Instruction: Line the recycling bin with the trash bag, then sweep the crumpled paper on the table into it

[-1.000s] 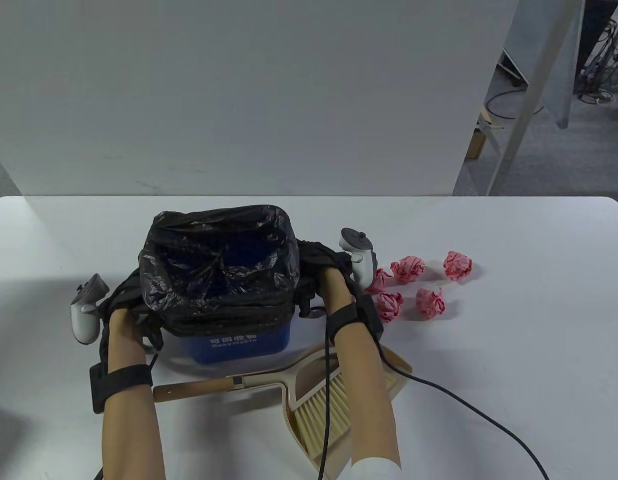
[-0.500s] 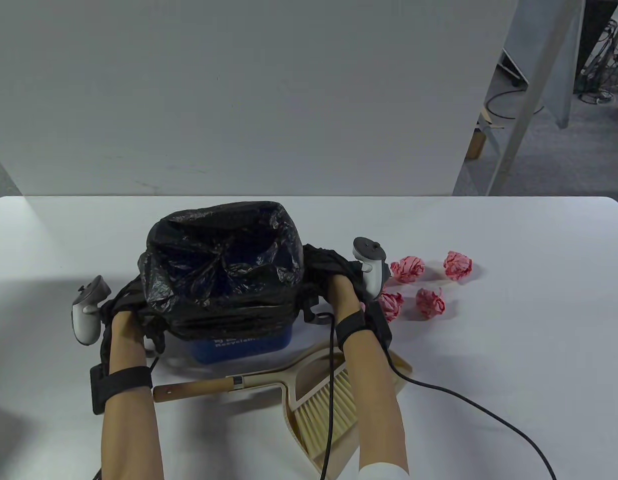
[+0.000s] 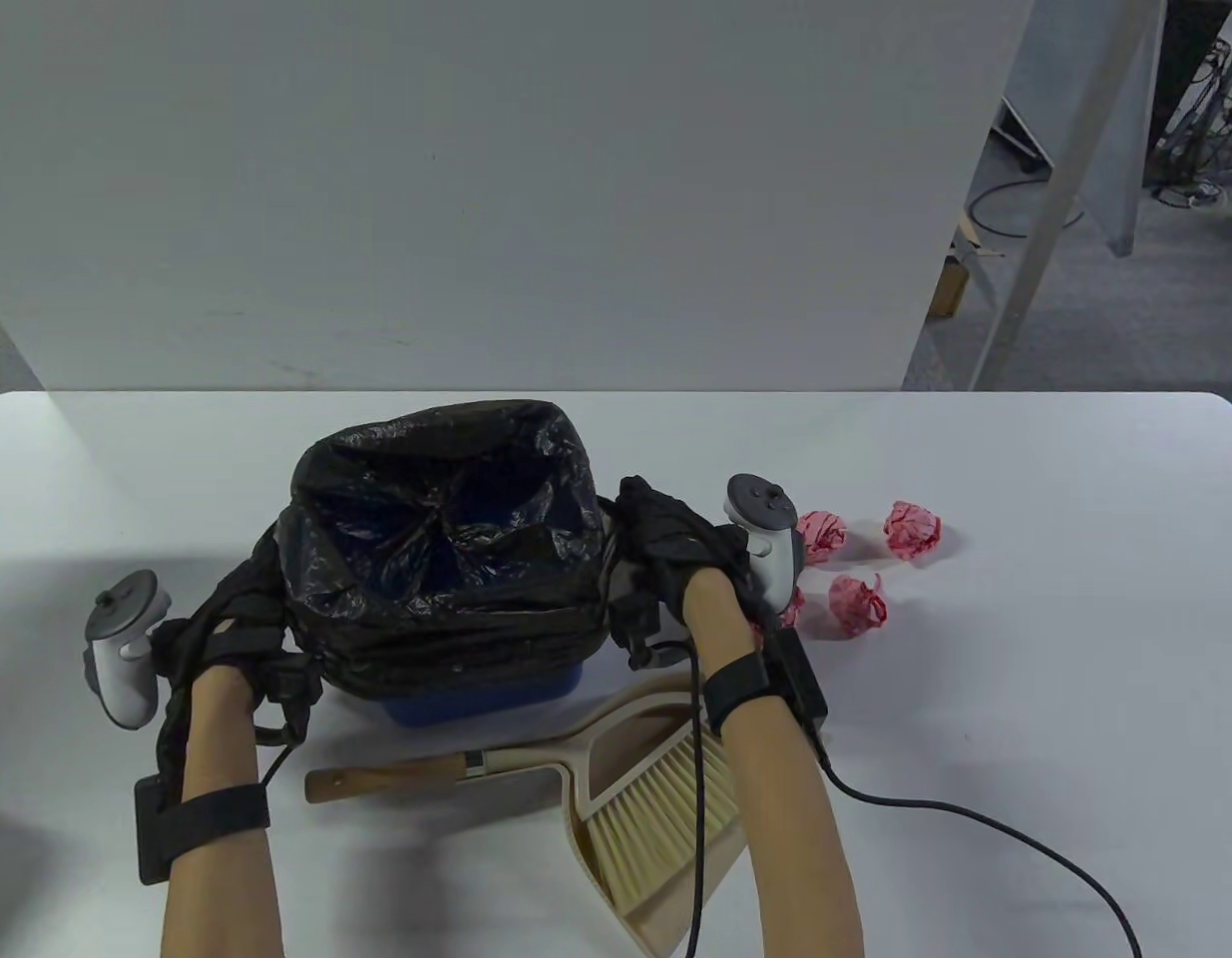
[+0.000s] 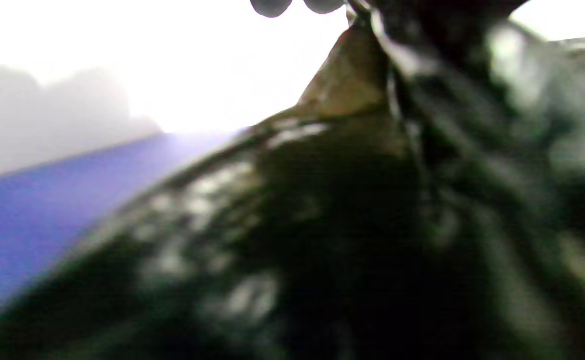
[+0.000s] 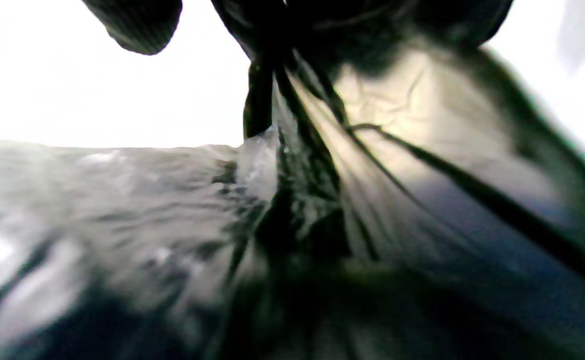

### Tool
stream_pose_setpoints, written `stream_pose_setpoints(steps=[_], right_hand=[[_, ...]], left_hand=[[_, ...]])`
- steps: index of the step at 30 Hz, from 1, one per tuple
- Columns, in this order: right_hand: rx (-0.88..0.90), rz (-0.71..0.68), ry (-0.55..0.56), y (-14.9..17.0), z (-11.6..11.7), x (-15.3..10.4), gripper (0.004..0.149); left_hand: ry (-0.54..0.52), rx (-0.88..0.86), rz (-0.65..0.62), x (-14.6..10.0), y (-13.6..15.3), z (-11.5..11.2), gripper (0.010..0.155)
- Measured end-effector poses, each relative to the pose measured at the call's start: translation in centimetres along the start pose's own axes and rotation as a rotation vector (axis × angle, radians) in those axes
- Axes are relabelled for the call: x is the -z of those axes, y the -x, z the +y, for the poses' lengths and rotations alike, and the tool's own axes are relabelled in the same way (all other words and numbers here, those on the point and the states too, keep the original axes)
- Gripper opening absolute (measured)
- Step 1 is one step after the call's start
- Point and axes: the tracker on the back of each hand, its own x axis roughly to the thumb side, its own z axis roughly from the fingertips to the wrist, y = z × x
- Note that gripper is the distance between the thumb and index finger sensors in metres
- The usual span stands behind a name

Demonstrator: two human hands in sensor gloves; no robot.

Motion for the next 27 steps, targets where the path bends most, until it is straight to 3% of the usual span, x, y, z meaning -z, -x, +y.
stream_pose_setpoints(steps=[9, 19, 25, 27], right_hand=[[-0.109, -0.098, -0.009, -0.2, -0.6, -5.8, 0.068], [-0.362, -0.283, 0.090, 2.8, -2.4, -12.1, 0.069], [-0.601, -0.426, 0.260, 6.2, -4.1, -13.4, 0.071], [-0.697, -0.361, 0.180, 5.8, -4.2, -13.5, 0.073]], left_hand=[[-0.081, 0.084, -0.079, -4.2, 1.4, -0.8, 0.078], [-0.175, 0.119, -0.342, -7.7, 0.8, -0.3, 0.074], [-0.209, 0.215, -0.506, -10.4, -1.1, -0.1, 0.068], [-0.221, 0.322, -0.540, -11.2, -1.9, -0.4, 0.066]])
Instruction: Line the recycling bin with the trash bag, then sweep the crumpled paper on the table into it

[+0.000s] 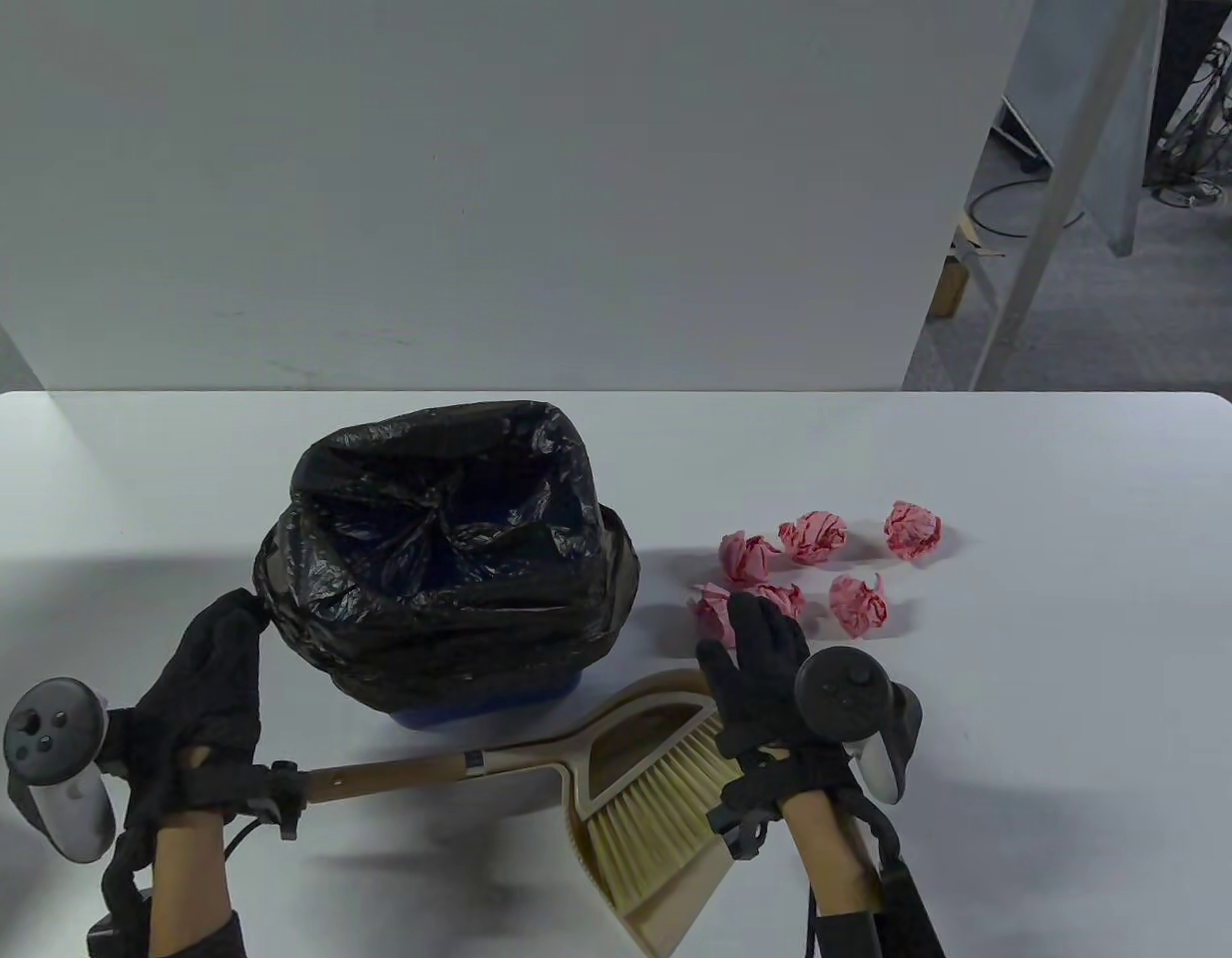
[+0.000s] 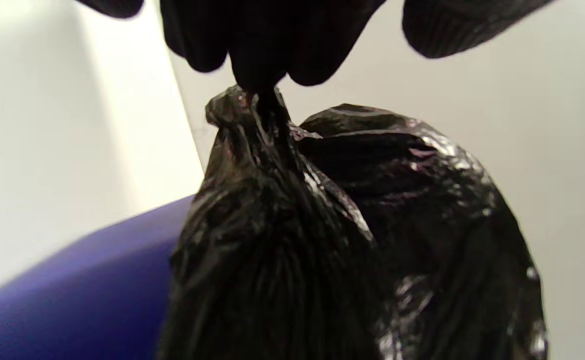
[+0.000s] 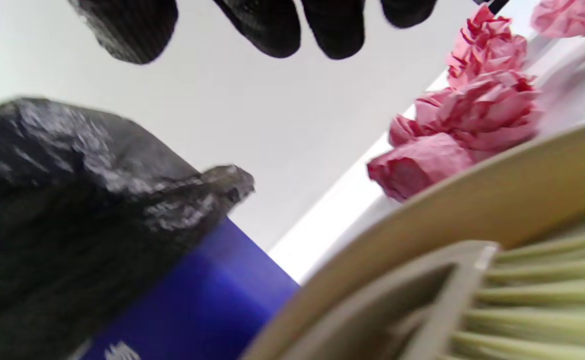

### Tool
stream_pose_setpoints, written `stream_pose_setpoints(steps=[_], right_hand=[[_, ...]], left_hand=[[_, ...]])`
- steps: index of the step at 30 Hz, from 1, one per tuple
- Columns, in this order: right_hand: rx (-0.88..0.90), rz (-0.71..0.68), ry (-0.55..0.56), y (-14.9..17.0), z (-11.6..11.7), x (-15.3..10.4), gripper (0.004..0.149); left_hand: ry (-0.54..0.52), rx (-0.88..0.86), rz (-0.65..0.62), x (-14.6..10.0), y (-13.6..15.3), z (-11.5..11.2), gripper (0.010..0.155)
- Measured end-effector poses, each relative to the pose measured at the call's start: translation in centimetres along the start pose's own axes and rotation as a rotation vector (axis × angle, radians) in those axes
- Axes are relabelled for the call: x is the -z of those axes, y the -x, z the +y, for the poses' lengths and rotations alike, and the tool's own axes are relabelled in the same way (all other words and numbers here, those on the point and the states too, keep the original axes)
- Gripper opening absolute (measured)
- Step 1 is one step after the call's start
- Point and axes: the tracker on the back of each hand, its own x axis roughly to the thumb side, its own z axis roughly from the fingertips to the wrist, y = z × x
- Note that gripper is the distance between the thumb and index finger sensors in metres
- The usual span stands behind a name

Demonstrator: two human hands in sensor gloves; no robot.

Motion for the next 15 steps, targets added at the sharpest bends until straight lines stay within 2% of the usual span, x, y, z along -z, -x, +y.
stream_pose_setpoints(steps=[1, 3, 5, 7, 9, 11, 13, 15], right_hand=[[-0.042, -0.014, 0.011, -0.2, -0.3, -0.1, 0.074], [-0.098, -0.053, 0.107, -0.8, -0.7, -0.4, 0.074], [-0.110, -0.051, 0.105, -0.8, -0.9, -0.5, 0.074], [-0.103, -0.037, 0.097, -0.5, -0.9, -0.5, 0.074], [-0.104, -0.009, 0.077, 0.2, -0.9, -0.5, 0.074], [-0.108, 0.004, 0.080, 0.6, -1.0, -0.4, 0.074], [-0.108, 0.010, 0.082, 0.8, -1.1, -0.3, 0.074], [-0.103, 0.012, 0.083, 0.9, -1.2, -0.3, 0.074]], left_hand=[[-0.005, 0.047, -0.026, -0.2, -0.4, 0.1, 0.065], [-0.054, 0.113, -0.084, -0.9, -1.5, 0.5, 0.062], [-0.071, 0.133, -0.154, -1.5, -2.5, 0.7, 0.060], [-0.031, 0.128, -0.239, -2.1, -3.2, 0.7, 0.058], [0.117, 0.093, -0.328, -2.5, -3.6, -0.1, 0.056], [0.246, 0.099, -0.350, -2.6, -3.5, -1.4, 0.057], [0.387, 0.208, -0.343, -2.5, -3.5, -3.4, 0.058], [0.451, 0.366, -0.313, -2.5, -3.4, -5.3, 0.062]])
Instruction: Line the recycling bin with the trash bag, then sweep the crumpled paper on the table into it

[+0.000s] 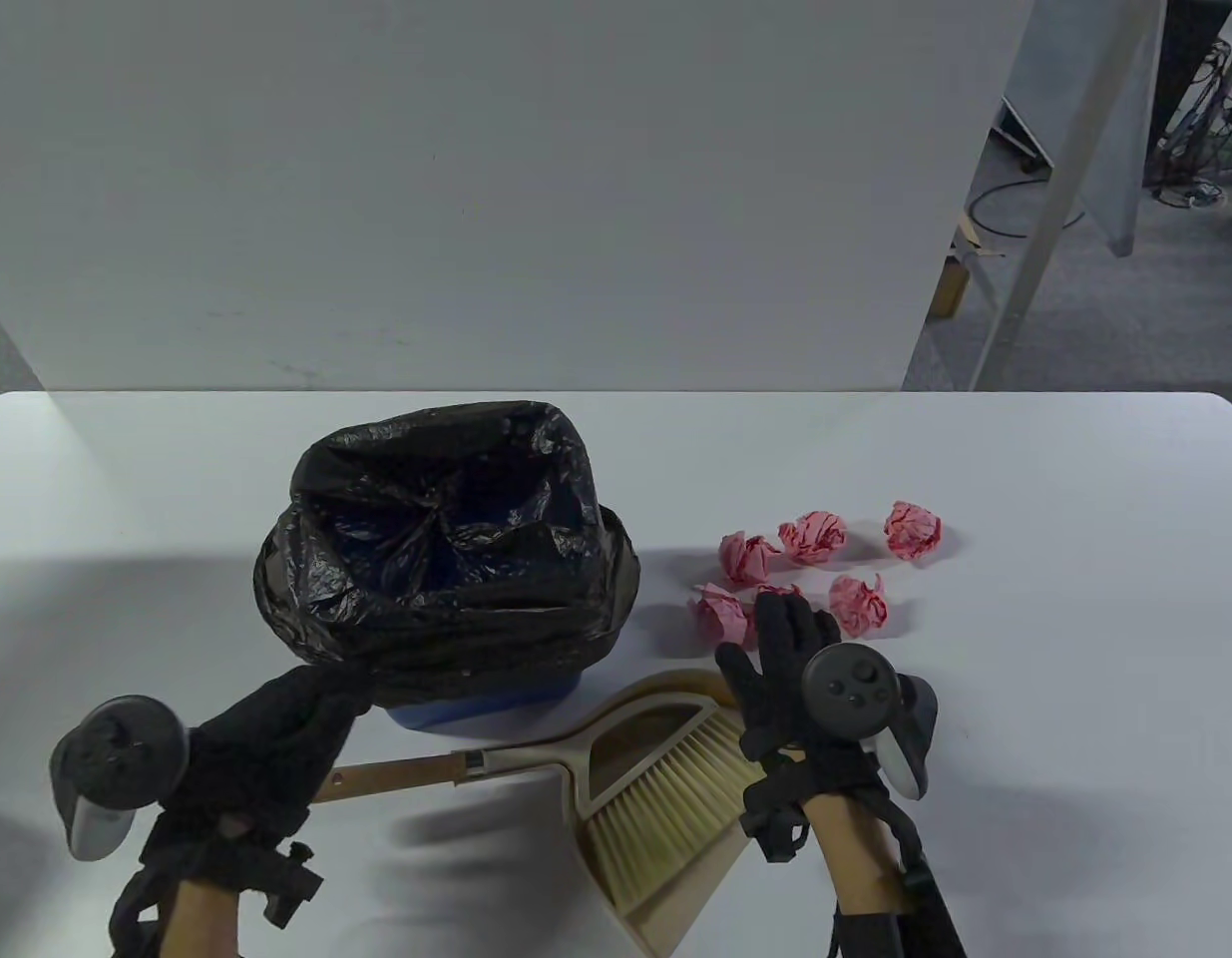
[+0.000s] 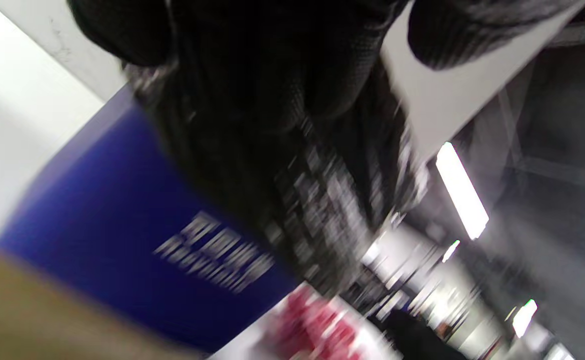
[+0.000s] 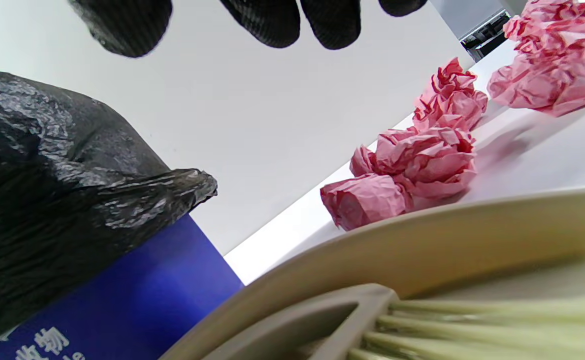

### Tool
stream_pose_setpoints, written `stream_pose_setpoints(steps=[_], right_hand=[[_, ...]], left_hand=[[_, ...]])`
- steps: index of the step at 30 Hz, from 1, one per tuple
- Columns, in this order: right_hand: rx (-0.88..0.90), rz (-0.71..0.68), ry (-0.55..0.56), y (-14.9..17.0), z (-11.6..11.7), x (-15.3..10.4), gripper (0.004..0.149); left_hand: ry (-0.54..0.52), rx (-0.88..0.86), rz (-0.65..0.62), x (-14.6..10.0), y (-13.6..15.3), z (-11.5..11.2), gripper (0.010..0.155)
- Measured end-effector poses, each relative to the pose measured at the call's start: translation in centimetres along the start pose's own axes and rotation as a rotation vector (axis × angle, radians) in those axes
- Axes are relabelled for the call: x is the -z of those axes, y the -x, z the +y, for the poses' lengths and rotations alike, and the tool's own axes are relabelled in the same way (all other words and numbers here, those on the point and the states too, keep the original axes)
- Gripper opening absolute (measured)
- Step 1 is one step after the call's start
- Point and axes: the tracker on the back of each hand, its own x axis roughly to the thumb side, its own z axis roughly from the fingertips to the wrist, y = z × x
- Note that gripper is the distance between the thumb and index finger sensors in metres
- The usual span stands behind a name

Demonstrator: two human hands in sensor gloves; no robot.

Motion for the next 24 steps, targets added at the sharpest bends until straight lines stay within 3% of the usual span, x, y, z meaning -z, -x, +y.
stream_pose_setpoints(steps=[3, 5, 6, 7, 10, 15, 20, 24], right_hand=[[-0.004, -0.002, -0.003, 0.0, 0.0, 0.0, 0.074], [-0.012, -0.001, -0.005, 0.0, 0.0, 0.0, 0.074], [-0.013, 0.001, -0.006, 0.0, 0.0, 0.0, 0.074], [-0.009, 0.003, -0.007, 0.1, 0.0, 0.0, 0.074], [0.008, 0.013, -0.007, 0.3, -0.1, -0.1, 0.074], [0.032, 0.029, 0.015, 0.7, -0.7, -0.1, 0.074], [0.105, 0.017, 0.095, 0.9, -1.9, -0.7, 0.073], [0.123, -0.084, 0.178, -0.7, -3.1, -1.8, 0.074]], left_hand=[[0.205, 0.198, 0.123, 1.4, -0.1, -2.8, 0.069], [0.499, 0.336, 0.365, 1.8, 0.8, -5.1, 0.076], [0.485, 0.355, 0.348, 2.3, 1.1, -5.8, 0.078], [0.547, 0.398, 0.388, 2.7, 1.4, -6.7, 0.080], [0.600, 0.471, 0.443, 3.3, 2.0, -8.0, 0.081], [0.539, 0.504, 0.369, 3.7, 1.5, -7.8, 0.065], [0.405, 0.466, 0.258, 3.5, 0.1, -6.0, 0.064], [0.307, 0.451, 0.186, 3.4, -2.3, -5.5, 0.065]])
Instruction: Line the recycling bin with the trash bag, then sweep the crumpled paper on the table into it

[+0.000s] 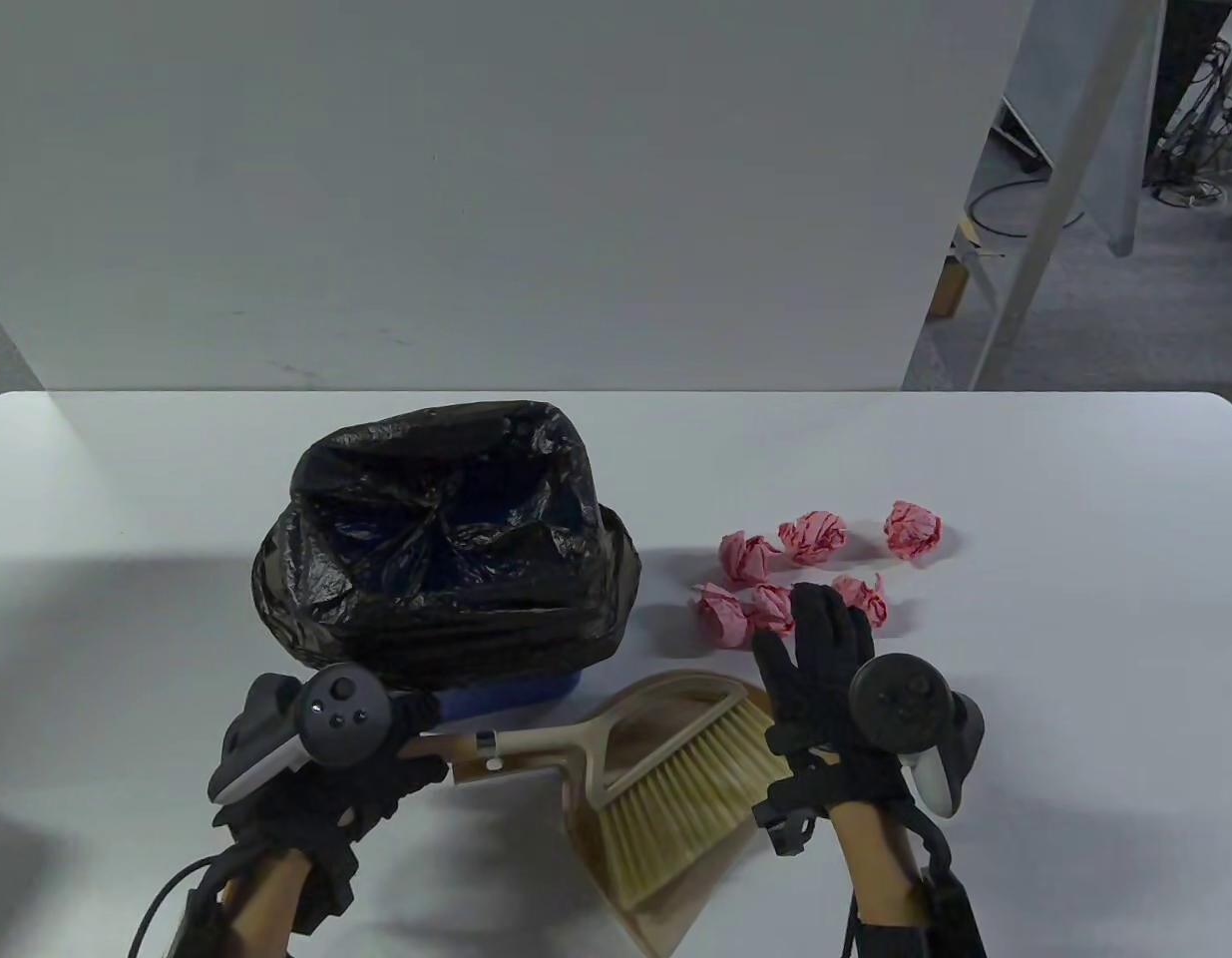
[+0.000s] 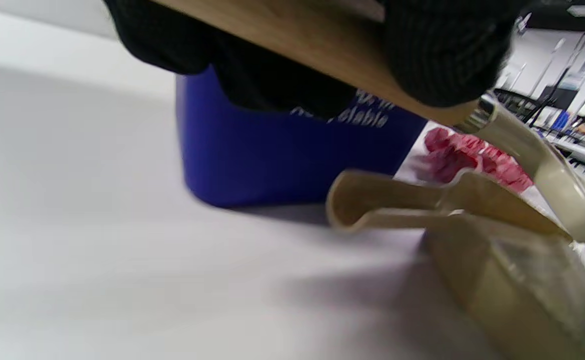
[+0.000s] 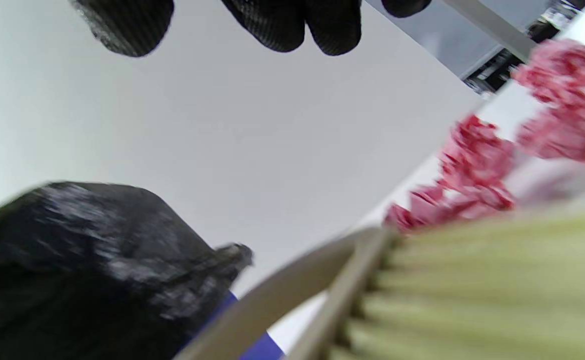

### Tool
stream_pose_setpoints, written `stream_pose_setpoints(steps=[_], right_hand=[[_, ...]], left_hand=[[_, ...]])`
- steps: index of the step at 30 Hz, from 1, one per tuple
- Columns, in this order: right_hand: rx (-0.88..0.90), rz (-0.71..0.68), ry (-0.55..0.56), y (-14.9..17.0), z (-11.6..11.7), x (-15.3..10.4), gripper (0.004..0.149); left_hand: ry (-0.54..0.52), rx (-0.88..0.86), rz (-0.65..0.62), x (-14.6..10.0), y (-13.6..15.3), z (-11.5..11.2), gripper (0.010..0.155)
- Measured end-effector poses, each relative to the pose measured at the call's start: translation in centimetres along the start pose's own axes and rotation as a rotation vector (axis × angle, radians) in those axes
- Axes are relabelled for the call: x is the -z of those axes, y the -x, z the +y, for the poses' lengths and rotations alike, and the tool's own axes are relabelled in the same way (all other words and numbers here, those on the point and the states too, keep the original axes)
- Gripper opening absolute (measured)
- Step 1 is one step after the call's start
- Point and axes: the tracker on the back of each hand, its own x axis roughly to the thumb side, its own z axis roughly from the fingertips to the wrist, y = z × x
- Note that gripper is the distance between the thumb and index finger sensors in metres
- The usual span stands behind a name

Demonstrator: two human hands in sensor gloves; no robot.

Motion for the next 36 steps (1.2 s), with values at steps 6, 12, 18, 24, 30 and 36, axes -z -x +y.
stream_pose_setpoints(steps=[6, 12, 18, 24, 30, 36], right_hand=[[-0.030, -0.206, 0.084, -3.5, -0.4, -1.8, 0.072], [-0.131, -0.344, 0.067, -5.5, 1.9, -3.0, 0.068], [-0.050, -0.230, 0.000, -4.3, 3.4, -2.5, 0.067], [0.388, 0.107, -0.089, -0.7, 3.9, -1.1, 0.069], [0.481, 0.157, -0.078, 0.4, 3.4, -0.7, 0.070], [0.540, 0.151, -0.005, 0.8, 2.1, -0.6, 0.075]], left_hand=[[-0.137, 0.017, -0.066, 0.5, -5.5, 0.7, 0.068], [-0.201, 0.053, -0.008, 3.9, -11.9, 1.1, 0.072], [-0.195, -0.212, 0.028, 7.6, -15.6, 0.3, 0.067], [-0.168, -0.403, -0.021, 10.1, -17.6, -0.7, 0.067], [-0.082, -0.648, -0.172, 10.7, -17.7, -3.1, 0.068], [-0.010, -0.797, -0.395, 9.3, -17.9, -3.9, 0.077]])
